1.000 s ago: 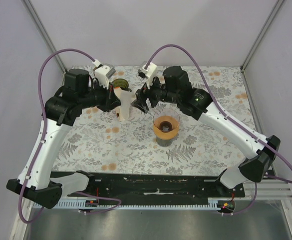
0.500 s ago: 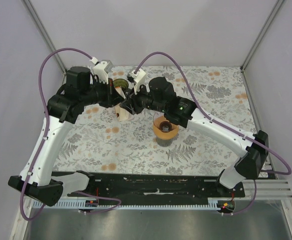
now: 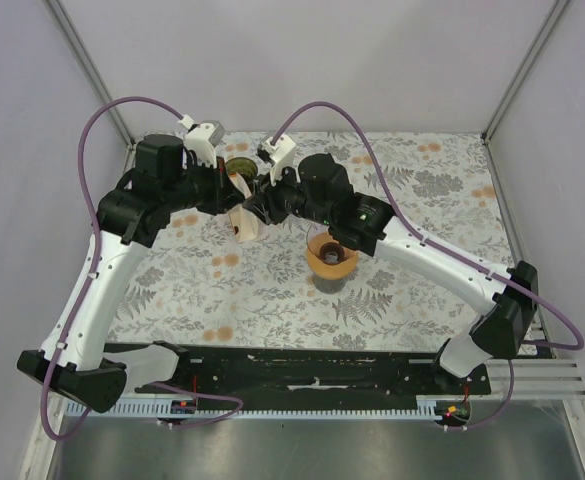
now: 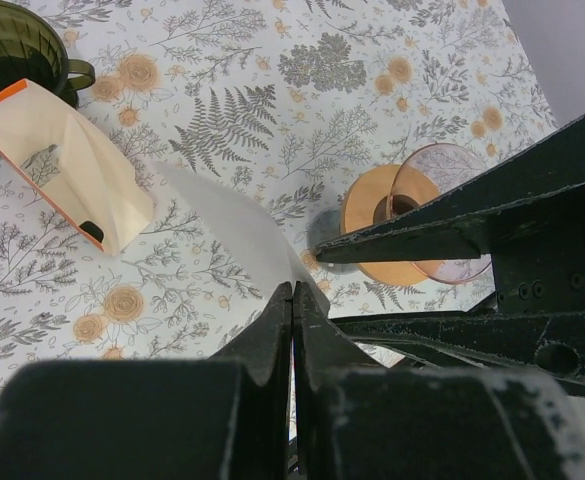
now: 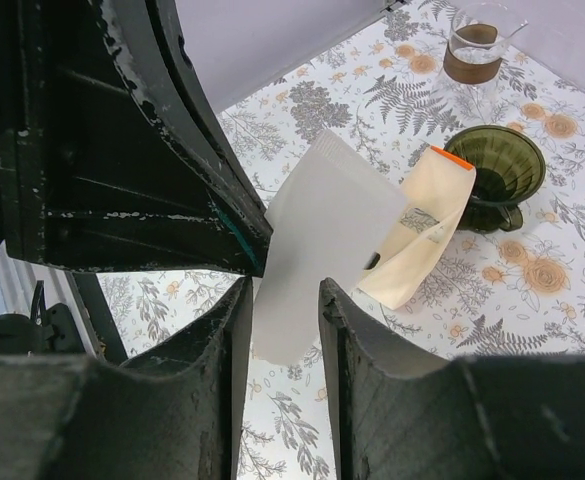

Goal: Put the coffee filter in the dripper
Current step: Place the coffee filter in the coffee server.

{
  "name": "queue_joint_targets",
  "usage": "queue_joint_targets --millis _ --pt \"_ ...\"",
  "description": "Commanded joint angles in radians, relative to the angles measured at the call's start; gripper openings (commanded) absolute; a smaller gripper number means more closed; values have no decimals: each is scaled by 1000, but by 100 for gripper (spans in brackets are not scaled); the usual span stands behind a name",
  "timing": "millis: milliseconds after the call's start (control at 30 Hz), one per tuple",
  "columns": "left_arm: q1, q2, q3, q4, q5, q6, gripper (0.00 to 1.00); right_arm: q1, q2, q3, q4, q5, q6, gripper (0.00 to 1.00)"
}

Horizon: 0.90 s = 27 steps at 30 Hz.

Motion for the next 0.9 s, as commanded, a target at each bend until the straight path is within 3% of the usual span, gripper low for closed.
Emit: queue_joint_targets --millis 0,333,733,800,867 --pt "1 -23 4 18 -6 13 2 -4 -26 26 39 31 -10 38" --pt "1 -19 6 16 11 13 2 -4 25 58 23 121 -19 33" --pt "1 -8 18 19 2 19 2 -4 77 60 89 -33 36 37" --pt "1 -6 16 17 -3 23 2 -9 83 49 117 -81 56 33" --pt "-1 -10 13 19 -11 30 2 -18 81 34 144 -109 74 22"
